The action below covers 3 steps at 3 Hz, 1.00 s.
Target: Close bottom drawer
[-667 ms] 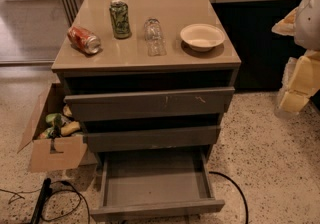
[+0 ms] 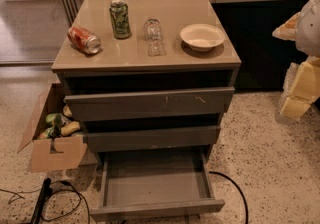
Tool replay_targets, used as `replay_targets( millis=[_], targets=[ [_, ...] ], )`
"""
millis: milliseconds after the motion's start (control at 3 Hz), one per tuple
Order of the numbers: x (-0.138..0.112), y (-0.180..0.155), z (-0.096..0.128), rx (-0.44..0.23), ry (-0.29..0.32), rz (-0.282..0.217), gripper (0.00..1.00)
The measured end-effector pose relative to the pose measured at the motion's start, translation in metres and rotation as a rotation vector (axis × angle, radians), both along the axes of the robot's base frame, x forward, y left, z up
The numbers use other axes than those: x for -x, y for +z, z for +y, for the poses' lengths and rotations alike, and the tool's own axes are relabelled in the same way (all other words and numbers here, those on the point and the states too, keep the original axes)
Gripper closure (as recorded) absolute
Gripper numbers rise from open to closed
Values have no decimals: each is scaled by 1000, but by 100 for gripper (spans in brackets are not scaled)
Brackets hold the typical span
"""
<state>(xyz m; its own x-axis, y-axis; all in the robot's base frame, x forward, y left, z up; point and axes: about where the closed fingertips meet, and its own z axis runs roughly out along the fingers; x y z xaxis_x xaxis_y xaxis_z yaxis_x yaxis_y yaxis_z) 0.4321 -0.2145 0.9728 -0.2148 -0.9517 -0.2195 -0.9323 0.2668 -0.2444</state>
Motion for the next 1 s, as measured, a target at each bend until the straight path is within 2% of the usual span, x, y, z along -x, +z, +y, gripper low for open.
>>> replay_targets(
  millis=[333,667,1000],
  targets=[
    [11,-26,8,-58,17,38,0],
    [21,-74,22,-159,39,109,14],
    [33,-150,36,-287,34,187,46]
  ],
)
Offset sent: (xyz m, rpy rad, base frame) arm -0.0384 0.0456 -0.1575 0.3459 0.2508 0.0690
